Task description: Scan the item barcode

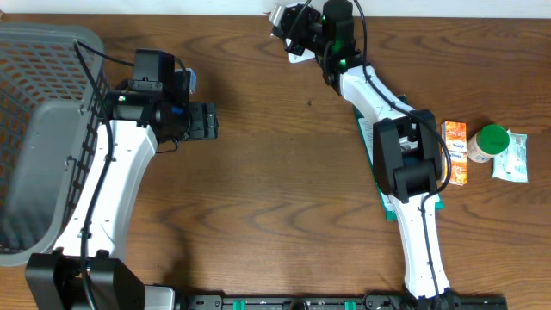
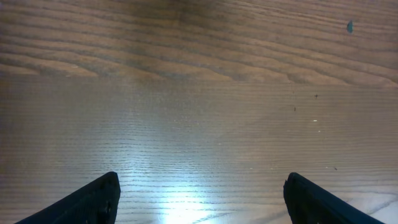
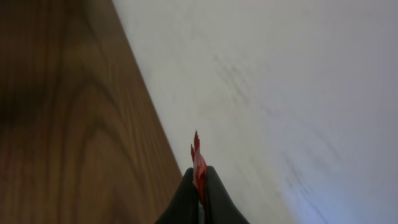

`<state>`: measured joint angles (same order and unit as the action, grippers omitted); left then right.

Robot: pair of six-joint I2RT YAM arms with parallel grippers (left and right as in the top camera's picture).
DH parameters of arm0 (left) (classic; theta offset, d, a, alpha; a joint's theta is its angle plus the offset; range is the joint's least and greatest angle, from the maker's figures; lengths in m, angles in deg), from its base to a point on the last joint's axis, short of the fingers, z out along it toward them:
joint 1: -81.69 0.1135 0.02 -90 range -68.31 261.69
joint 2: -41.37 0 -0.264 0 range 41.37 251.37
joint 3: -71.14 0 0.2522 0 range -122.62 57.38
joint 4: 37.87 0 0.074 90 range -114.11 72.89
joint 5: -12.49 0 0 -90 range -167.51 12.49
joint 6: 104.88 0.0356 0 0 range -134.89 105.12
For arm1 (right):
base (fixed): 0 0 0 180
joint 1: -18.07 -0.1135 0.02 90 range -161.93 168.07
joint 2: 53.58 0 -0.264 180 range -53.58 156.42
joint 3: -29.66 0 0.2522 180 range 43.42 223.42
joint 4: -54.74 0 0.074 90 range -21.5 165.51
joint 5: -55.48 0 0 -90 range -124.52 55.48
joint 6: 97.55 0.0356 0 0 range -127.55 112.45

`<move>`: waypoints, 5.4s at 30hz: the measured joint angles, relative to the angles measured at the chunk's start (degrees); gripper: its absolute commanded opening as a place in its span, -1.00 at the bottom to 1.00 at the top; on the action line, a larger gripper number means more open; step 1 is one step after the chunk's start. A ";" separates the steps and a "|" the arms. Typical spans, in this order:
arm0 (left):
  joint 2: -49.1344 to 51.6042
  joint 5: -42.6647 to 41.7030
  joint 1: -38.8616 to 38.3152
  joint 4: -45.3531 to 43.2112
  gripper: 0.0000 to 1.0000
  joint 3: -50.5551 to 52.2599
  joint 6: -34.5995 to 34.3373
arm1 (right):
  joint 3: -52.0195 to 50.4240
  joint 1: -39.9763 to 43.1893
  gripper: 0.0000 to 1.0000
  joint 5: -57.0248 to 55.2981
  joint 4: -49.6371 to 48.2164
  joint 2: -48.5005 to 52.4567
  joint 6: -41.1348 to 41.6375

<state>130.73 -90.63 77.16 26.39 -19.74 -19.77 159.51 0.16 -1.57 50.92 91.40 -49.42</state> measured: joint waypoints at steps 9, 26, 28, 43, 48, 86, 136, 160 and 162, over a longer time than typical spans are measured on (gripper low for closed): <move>0.00 0.00 0.00 0.00 0.70 0.00 0.00 | 0.00 0.00 -0.98 2.78 0.48 0.00 4.15; 0.00 0.00 0.00 0.02 0.70 0.00 0.00 | 0.00 0.00 -0.98 9.49 3.56 2.93 9.99; 0.00 0.00 0.00 0.00 0.70 0.00 0.00 | 0.00 0.00 -0.98 10.56 3.41 3.02 10.05; 0.00 0.02 0.00 -0.04 0.70 0.00 0.00 | -0.04 6.99 -0.98 19.43 -13.64 -1.60 44.59; 0.00 0.00 0.00 0.00 0.70 0.00 0.00 | -0.09 10.38 -0.97 30.88 -6.47 -8.35 59.76; 0.00 0.00 0.00 0.02 0.70 0.00 0.00 | -19.61 19.52 -0.97 -19.69 91.60 -36.50 34.25; 0.00 0.00 0.00 0.00 0.70 0.00 0.00 | -29.68 19.47 0.98 -35.39 81.40 -35.65 33.86; 0.00 0.00 0.00 0.00 0.70 0.00 0.00 | -29.57 18.80 0.99 -35.56 81.33 -66.27 33.86; 0.00 0.00 0.00 0.00 0.70 0.00 0.00 | -29.55 18.80 0.98 -35.56 81.35 -70.49 33.86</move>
<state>130.73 -90.63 77.16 26.39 -19.74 -19.77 129.96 18.96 -37.13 132.27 20.92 -15.56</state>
